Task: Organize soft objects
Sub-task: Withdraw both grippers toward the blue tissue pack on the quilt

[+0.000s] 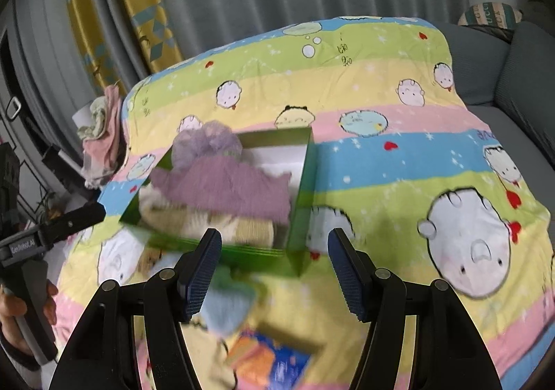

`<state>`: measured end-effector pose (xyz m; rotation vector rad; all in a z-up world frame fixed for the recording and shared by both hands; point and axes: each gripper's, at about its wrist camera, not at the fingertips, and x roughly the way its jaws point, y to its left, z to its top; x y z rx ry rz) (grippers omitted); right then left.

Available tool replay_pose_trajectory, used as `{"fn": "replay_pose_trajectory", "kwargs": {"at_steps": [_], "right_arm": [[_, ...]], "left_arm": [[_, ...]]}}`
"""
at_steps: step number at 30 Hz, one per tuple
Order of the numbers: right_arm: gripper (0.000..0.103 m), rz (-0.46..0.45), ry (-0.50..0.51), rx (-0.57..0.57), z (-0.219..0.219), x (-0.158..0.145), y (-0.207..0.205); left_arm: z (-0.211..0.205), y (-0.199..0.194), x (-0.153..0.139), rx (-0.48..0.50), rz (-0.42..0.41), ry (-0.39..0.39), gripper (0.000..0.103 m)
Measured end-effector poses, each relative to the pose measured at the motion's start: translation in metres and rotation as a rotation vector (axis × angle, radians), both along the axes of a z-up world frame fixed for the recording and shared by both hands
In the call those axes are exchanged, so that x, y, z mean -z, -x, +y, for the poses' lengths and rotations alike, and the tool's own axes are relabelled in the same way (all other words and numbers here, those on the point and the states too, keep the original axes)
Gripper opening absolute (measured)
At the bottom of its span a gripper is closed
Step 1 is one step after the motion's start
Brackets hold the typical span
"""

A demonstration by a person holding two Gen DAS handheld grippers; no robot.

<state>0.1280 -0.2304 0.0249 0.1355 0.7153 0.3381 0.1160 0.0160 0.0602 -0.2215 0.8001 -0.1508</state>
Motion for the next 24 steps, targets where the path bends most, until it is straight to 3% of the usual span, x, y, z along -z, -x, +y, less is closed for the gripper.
{"fn": "replay_pose_trajectory", "kwargs": {"at_steps": [6,12,18,24], "right_arm": [[0.065,0.001,0.045,-0.033,-0.003,0.011,0.041],[0.065,0.025,0.028,-0.047,-0.010,0.027,0.072],[0.065,0.063,0.030,-0.062,-0.012,0.049,0.094],[0.065,0.071,0.079,-0.098,-0.007,0.072,0.106]], "left_arm": [[-0.002,0.041,0.018,0.023,0.036,0.038,0.102],[-0.003,0.070,0.043,0.037,0.087,0.065,0.102],[-0.014,0.086,0.065,0.091,0.150,0.082,0.102],[-0.035,0.095,0.076,0.152,0.162,0.090,0.102]]}}
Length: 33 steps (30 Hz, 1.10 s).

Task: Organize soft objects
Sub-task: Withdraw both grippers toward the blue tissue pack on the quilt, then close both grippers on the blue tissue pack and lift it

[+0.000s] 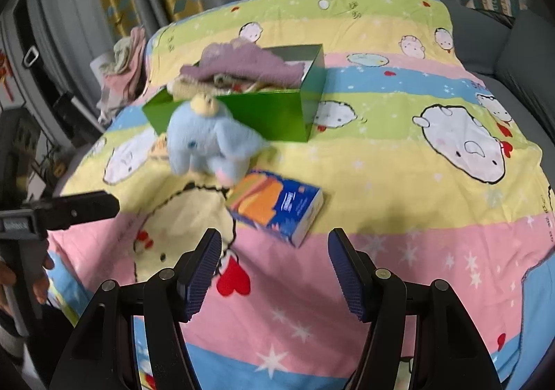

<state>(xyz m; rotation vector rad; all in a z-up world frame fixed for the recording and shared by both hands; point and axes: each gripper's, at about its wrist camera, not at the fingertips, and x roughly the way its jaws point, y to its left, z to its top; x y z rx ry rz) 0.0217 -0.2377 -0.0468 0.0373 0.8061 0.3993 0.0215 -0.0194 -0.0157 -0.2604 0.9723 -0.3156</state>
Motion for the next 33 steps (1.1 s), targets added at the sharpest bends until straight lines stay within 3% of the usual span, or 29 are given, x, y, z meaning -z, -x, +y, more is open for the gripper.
{"fn": "replay_pose_trajectory", "kwargs": {"at_steps": [7,19,26,31,33], "right_arm": [[0.065,-0.007,-0.001,0.002,-0.002,0.015,-0.004],[0.065,-0.003,-0.045,-0.027,0.000,0.039,-0.024],[0.065,-0.012,-0.069,-0.047,-0.001,0.041,-0.029],[0.065,-0.010,-0.077,-0.060,0.000,0.042,-0.032],[0.065,-0.013,-0.070,-0.065,0.003,0.042,-0.033]], "left_arm": [[-0.038,-0.003,0.003,0.091,-0.031,0.000,0.102],[-0.075,-0.031,0.021,0.137,-0.005,0.035,0.100],[-0.094,-0.046,0.030,0.181,0.012,0.051,0.087],[-0.099,-0.056,0.033,0.185,0.016,0.061,0.085],[-0.099,-0.059,0.033,0.186,0.019,0.074,0.078]]}}
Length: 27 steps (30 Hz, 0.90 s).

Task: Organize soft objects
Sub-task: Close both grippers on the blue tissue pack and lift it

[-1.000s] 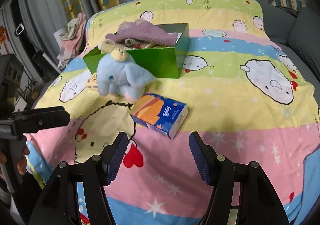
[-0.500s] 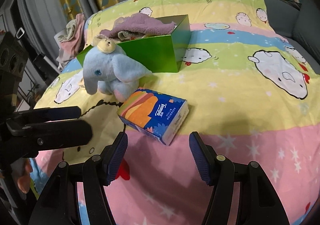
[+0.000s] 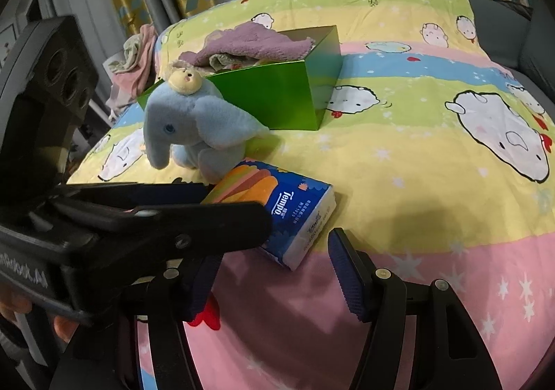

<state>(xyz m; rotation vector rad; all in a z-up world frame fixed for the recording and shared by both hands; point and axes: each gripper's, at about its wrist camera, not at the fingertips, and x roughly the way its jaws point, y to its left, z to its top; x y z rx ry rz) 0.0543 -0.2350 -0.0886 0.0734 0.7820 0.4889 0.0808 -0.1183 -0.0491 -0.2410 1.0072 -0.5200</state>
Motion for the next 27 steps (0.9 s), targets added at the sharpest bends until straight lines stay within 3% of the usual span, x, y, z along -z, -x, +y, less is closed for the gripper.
{"fn": "replay_pose_trajectory", "kwargs": {"at_steps": [2,4,13,27], "right_arm": [[0.065,-0.002,0.004,-0.006,0.002,0.000,-0.001],[0.064,-0.003,0.001,-0.007,0.003,0.001,-0.001],[0.048,-0.003,-0.018,0.001,0.000,0.002,-0.001],[0.046,-0.066,-0.040,-0.082,0.033,-0.027,0.031]], "left_arm": [[-0.002,-0.003,0.001,0.001,0.002,0.005,0.060],[-0.002,-0.006,0.004,-0.001,0.013,-0.003,0.054],[0.001,-0.008,0.008,-0.002,0.026,-0.006,0.054],[0.032,0.036,-0.031,-0.055,-0.085,-0.079,0.054]]}}
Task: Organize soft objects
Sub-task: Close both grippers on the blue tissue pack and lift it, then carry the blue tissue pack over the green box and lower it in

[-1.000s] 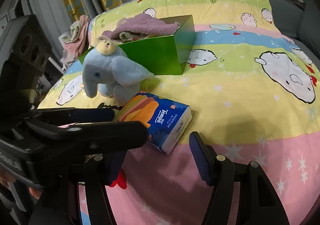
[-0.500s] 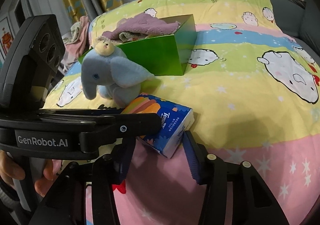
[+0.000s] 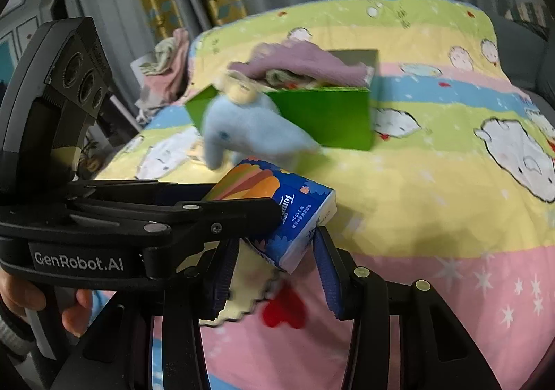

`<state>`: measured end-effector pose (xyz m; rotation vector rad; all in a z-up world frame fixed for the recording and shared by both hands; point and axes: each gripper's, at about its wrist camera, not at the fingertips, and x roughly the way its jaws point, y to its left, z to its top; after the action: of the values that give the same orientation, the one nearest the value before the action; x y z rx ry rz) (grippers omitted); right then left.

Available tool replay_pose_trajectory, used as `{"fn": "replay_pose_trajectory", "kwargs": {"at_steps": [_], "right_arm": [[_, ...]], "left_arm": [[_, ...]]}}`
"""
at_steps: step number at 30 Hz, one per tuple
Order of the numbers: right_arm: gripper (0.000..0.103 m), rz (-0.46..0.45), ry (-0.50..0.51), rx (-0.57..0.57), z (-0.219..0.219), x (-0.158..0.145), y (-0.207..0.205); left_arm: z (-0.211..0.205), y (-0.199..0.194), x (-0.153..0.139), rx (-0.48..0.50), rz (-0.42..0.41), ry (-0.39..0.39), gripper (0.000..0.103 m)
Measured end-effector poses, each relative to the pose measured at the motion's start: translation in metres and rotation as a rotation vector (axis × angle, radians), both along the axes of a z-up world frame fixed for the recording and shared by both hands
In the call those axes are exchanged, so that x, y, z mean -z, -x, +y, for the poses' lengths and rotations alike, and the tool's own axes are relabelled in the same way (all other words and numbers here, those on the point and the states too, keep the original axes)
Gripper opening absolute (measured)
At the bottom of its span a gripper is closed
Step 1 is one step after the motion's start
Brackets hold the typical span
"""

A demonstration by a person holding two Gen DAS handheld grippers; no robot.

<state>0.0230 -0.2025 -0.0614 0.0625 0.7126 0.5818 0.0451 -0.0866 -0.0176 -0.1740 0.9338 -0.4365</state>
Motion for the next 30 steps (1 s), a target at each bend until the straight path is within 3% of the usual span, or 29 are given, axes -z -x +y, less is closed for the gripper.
{"fn": "replay_pose_trajectory", "kwargs": {"at_steps": [15,30], "right_arm": [[0.046,-0.091,0.019,-0.130,0.056,-0.044,0.024],[0.046,-0.137,0.038,-0.175,0.091,-0.065,0.001]], "left_arm": [[0.054,0.041,-0.043,-0.129,-0.103,-0.002,0.054],[0.094,0.024,-0.058,-0.179,-0.153,0.018,0.054]]}}
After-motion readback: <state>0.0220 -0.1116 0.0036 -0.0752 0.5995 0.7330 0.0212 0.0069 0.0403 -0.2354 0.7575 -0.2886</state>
